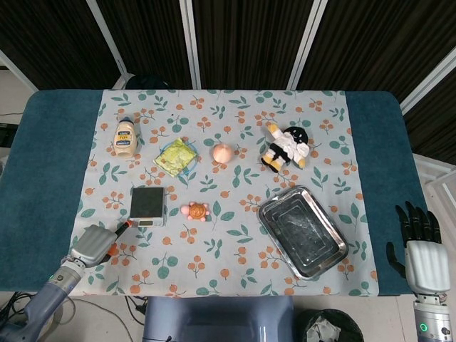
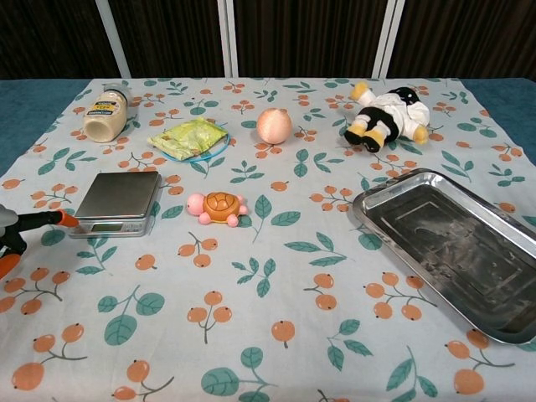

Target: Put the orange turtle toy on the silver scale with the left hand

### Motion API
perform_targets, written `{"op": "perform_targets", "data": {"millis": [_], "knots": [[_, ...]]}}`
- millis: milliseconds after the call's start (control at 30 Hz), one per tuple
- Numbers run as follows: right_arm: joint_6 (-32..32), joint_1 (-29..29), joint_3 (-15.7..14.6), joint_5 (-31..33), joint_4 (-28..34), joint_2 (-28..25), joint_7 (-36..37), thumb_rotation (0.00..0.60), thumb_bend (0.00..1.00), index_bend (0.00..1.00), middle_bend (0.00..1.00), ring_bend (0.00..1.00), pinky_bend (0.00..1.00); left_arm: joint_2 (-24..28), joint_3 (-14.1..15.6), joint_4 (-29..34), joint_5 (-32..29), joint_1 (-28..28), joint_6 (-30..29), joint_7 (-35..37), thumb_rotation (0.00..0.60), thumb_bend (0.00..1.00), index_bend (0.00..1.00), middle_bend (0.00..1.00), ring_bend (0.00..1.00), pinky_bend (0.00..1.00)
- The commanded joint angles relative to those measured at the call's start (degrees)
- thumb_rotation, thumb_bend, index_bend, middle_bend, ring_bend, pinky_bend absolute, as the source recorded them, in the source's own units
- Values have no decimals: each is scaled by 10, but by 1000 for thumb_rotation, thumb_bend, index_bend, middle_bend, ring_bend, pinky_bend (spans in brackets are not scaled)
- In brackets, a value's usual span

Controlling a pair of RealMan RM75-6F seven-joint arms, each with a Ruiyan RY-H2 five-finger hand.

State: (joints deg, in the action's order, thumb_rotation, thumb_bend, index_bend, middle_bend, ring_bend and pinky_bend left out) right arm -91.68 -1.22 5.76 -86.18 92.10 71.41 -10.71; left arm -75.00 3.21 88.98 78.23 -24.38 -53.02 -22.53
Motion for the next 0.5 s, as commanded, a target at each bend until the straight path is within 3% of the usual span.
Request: {"op": "perform_targets", "data": {"millis": [33, 500], "knots": [[0, 0, 0, 0, 0, 0, 0, 600, 526, 0, 0, 14, 0, 0, 0, 1, -3, -1, 1, -2, 600, 641, 98, 659, 639, 659], [2, 0, 0, 1, 1, 1, -1, 600, 526, 0, 0, 14, 0, -2, 5, 2, -11, -6, 2, -14, 600, 641, 99, 660, 639, 659]]}}
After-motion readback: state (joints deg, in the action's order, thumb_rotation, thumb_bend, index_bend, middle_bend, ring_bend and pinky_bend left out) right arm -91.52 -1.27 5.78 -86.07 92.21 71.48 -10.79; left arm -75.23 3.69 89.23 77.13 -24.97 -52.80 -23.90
